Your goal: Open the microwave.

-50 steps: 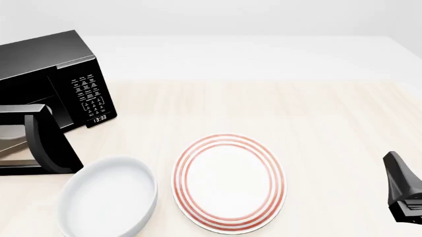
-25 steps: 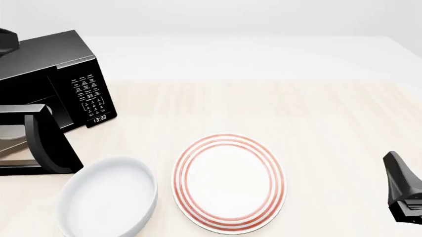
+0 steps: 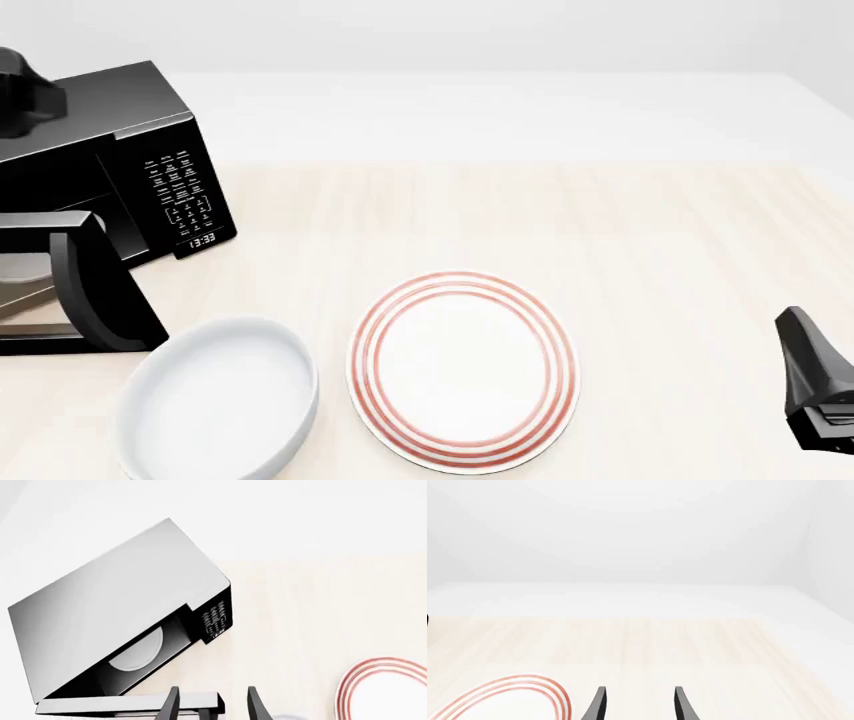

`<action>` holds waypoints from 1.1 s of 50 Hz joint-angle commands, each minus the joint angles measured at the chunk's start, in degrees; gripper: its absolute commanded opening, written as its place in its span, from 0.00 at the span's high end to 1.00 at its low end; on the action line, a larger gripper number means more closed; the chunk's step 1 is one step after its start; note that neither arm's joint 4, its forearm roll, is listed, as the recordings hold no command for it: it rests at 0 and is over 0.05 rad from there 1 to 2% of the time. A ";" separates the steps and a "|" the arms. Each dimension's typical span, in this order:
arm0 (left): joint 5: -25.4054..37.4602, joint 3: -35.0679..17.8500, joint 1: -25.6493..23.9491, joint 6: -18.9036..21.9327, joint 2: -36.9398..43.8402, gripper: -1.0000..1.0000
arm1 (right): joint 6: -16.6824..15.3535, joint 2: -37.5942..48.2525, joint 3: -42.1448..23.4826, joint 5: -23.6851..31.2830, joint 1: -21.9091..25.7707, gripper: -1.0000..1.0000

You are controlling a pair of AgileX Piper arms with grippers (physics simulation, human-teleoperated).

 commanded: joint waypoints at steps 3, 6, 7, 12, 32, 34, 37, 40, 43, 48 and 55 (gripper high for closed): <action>-1.47 0.83 0.70 -1.95 3.07 0.00 | 0.02 0.01 0.00 0.00 0.01 0.00; -1.99 1.05 0.83 -2.13 3.60 0.00 | 0.00 0.00 0.00 0.00 0.00 0.00; -2.07 1.16 0.88 -2.21 3.62 0.00 | 0.00 0.00 0.00 0.00 0.01 0.00; -2.64 1.66 1.76 -2.35 3.83 0.00 | -0.02 0.00 0.00 0.00 0.02 0.00; -5.33 -1.36 2.44 -2.35 11.04 0.00 | -0.01 0.00 0.00 0.00 0.00 0.00; -5.55 -1.19 2.45 -2.56 11.40 0.00 | -0.01 0.00 0.00 0.00 0.00 0.00; -6.58 0.03 2.69 -2.72 12.15 0.00 | -0.01 0.00 0.00 0.00 0.01 0.00; -7.19 0.59 2.80 -3.00 12.66 0.00 | 0.00 -0.01 0.00 -0.01 0.00 0.00; -7.63 1.05 2.98 -3.22 13.19 0.00 | -0.01 0.00 0.00 0.00 0.00 0.00; -8.00 1.61 2.48 -4.07 14.02 0.00 | -0.01 0.01 0.00 0.00 0.01 0.00; -8.07 1.68 3.15 -3.96 14.83 0.00 | 0.00 -0.01 0.00 0.00 0.00 0.00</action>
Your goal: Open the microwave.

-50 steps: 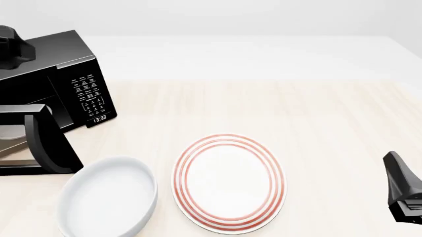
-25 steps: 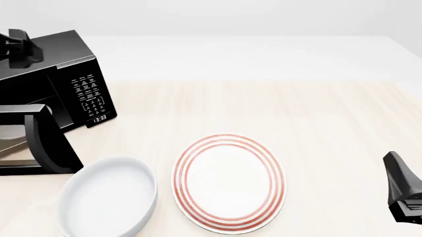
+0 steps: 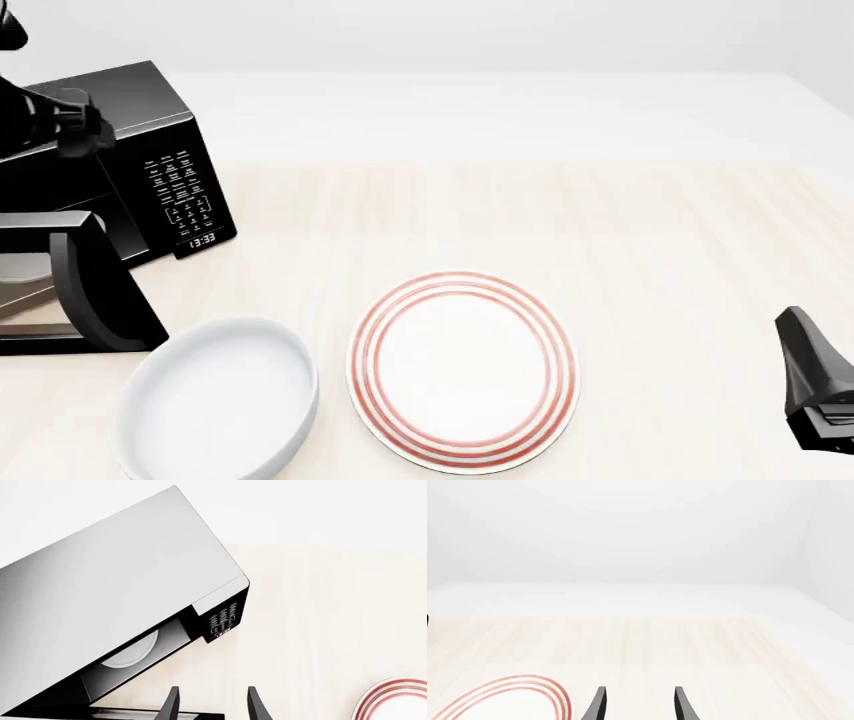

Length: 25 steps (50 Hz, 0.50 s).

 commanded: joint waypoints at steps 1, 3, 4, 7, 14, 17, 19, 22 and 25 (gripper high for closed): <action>-0.82 0.41 1.03 -0.32 1.85 0.00 | 0.00 0.00 0.00 0.00 0.00 0.00; -0.94 0.28 1.28 -0.30 2.09 0.00 | 0.00 0.00 0.00 0.00 -0.01 0.00; -1.04 0.28 1.63 -0.08 2.16 0.00 | 0.00 0.00 0.00 0.00 0.00 0.00; -1.61 0.61 2.39 0.28 2.32 0.00 | 0.00 0.00 0.00 0.00 0.01 0.00; -3.17 1.99 3.22 0.17 3.15 0.00 | 0.00 0.00 0.00 0.00 -0.01 0.00; -3.85 2.45 3.54 0.08 3.68 0.00 | 0.00 0.00 0.00 0.00 0.01 0.00; -4.25 2.71 3.71 0.11 4.07 0.00 | 0.00 0.00 0.00 0.00 0.00 0.00; -4.47 3.04 4.65 0.78 4.60 0.00 | -0.01 0.00 0.00 0.00 0.00 0.00; -5.01 3.31 5.17 0.79 4.97 0.00 | 0.00 0.00 0.00 0.00 -0.01 0.00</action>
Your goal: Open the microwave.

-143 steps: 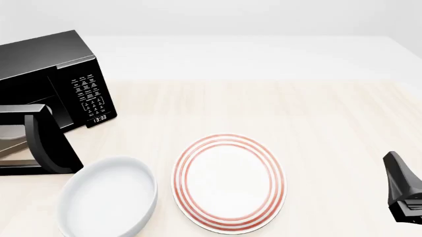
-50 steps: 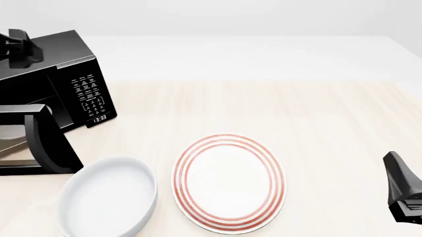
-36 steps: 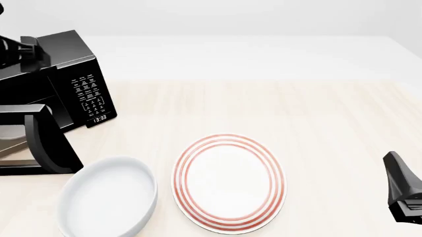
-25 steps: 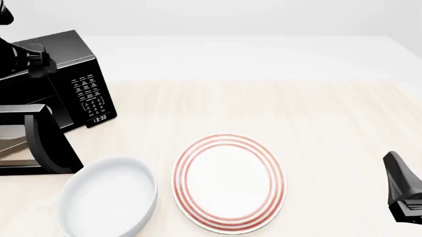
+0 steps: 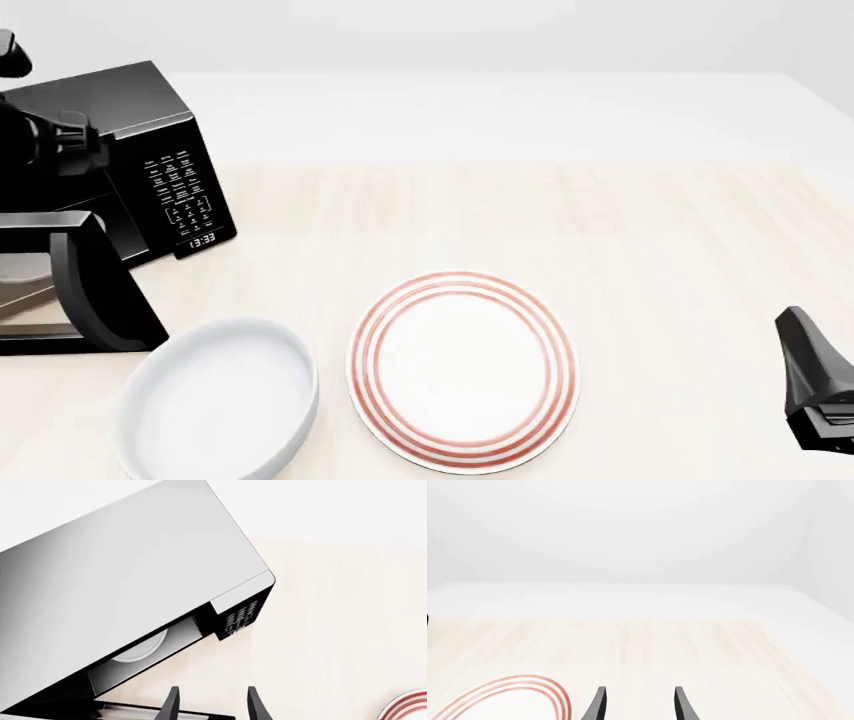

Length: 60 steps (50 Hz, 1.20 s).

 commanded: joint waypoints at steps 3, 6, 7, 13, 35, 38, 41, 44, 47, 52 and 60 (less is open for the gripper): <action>-2.27 1.69 2.52 0.66 1.97 0.00 | 0.00 0.00 0.00 0.00 0.00 0.00; -2.58 2.04 2.98 1.05 2.13 0.00 | 0.00 0.00 0.00 0.00 0.01 0.00; -2.77 2.33 3.21 1.16 2.18 0.00 | 0.01 0.00 0.00 0.00 0.00 0.00; -3.51 3.28 3.59 1.12 2.36 0.00 | 0.00 0.00 0.00 0.00 0.00 0.00; -4.67 5.99 5.53 1.35 1.76 0.00 | 0.02 0.00 0.00 0.00 -0.01 0.00; -5.20 6.63 5.43 1.23 1.97 0.00 | 0.01 0.01 0.00 0.00 0.00 0.00; -5.53 7.05 5.37 1.19 2.09 0.00 | 0.00 0.00 0.00 0.00 0.00 0.00; -5.71 7.26 5.40 1.14 2.15 0.00 | 0.00 -0.01 0.00 0.00 0.00 0.00; -5.78 7.52 5.47 1.18 2.17 0.00 | 0.00 0.00 0.00 0.00 0.01 0.00; -5.81 7.89 5.60 1.14 2.03 0.00 | 0.00 0.00 0.00 0.00 0.00 0.00; -6.56 8.88 5.17 0.72 2.33 0.00 | -0.01 -0.10 -0.02 0.11 -0.38 0.00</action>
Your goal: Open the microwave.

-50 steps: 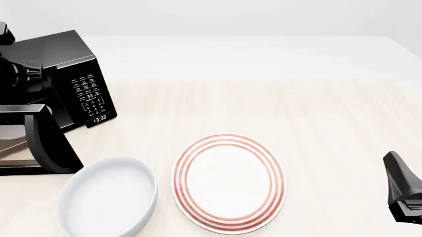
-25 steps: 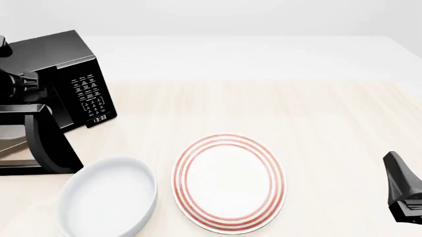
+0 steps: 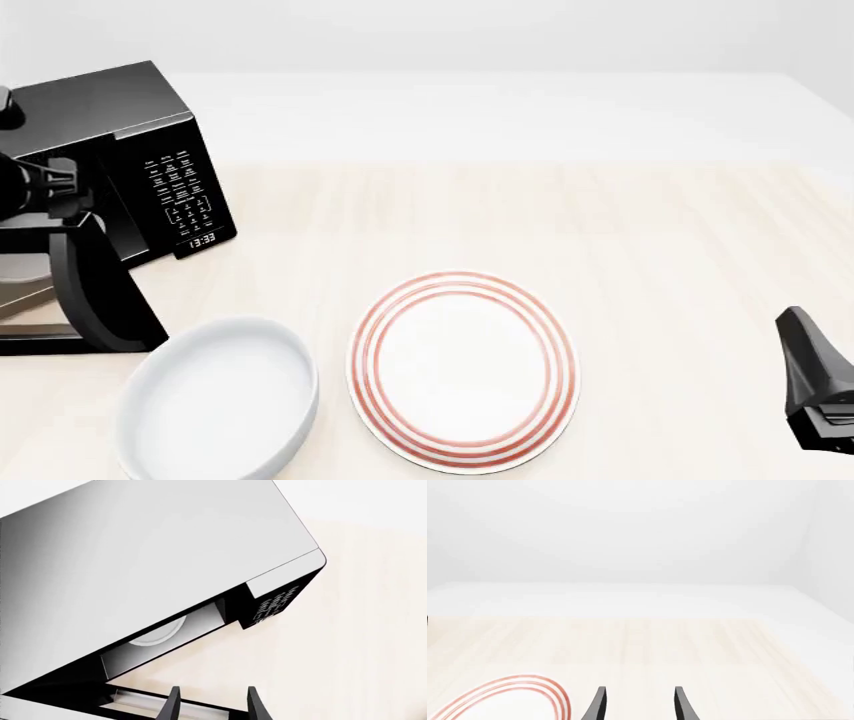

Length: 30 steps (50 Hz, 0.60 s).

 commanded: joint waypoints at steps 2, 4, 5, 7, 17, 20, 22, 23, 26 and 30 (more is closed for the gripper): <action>-0.07 1.49 0.00 -0.55 0.47 0.00 | 0.00 -0.05 -0.02 0.07 -0.23 0.00; 0.08 1.56 0.17 -0.45 0.24 0.00 | 0.00 -0.05 -0.02 0.07 -0.23 0.00; 0.18 1.58 0.25 -0.39 0.12 0.00 | 0.00 -0.04 -0.02 0.06 -0.23 0.00; 0.39 1.74 0.32 -0.40 -0.15 0.00 | 0.00 -0.02 -0.02 0.05 -0.23 0.00; 0.32 3.14 0.43 -0.37 -1.05 0.00 | 0.00 0.00 -0.02 0.02 -0.24 0.00; 0.55 3.31 0.45 -0.24 -1.47 0.00 | 0.01 0.00 -0.01 0.02 -0.25 0.00; 0.69 3.49 0.71 0.04 -1.77 0.00 | 0.00 -0.01 -0.02 0.03 -0.25 0.00; 0.70 3.58 0.78 0.09 -1.89 0.00 | 0.00 -0.01 -0.02 0.03 -0.25 0.00; 0.62 3.97 0.78 0.00 -2.20 0.00 | 0.00 -0.02 -0.02 0.05 -0.25 0.00; 0.54 4.34 0.72 -0.07 -2.47 0.00 | 0.00 -0.02 -0.03 0.06 -0.25 0.00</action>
